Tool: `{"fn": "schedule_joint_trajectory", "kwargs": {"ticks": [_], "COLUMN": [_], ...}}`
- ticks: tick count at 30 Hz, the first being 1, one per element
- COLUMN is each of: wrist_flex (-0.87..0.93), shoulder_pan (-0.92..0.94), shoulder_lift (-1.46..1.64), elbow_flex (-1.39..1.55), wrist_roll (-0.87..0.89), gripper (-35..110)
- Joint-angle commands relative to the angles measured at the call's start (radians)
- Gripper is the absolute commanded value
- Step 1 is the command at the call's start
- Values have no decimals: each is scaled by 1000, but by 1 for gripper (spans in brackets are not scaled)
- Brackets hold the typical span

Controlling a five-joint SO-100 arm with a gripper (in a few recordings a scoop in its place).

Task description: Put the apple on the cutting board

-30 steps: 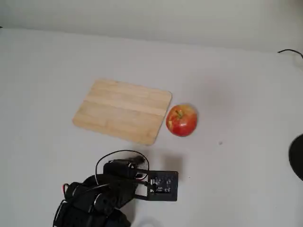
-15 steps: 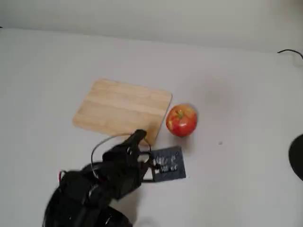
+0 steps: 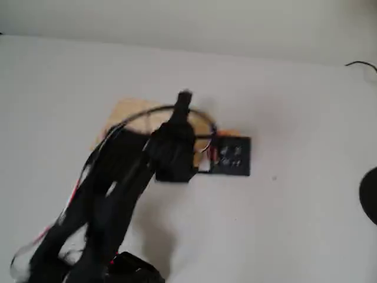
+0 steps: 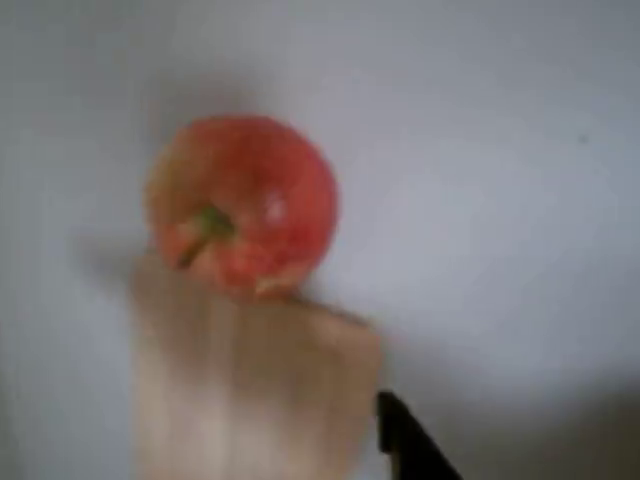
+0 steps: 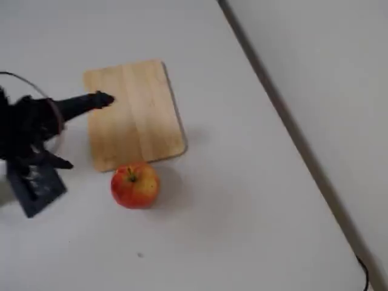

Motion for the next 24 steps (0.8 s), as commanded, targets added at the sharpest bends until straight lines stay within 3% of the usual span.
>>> {"fn": "schedule_joint_trajectory", "kwargs": {"ticks": [1,17,20,24], "wrist_flex": [95,155,158,161], "shoulder_pan": [18,69,72,72], "shoulder_lift": [-261,-824,-885,-913], "elbow_flex": [-282,-726,-782,-821], "wrist_roll": [21,25,28,41], "gripper": [80,75,62,29]}}
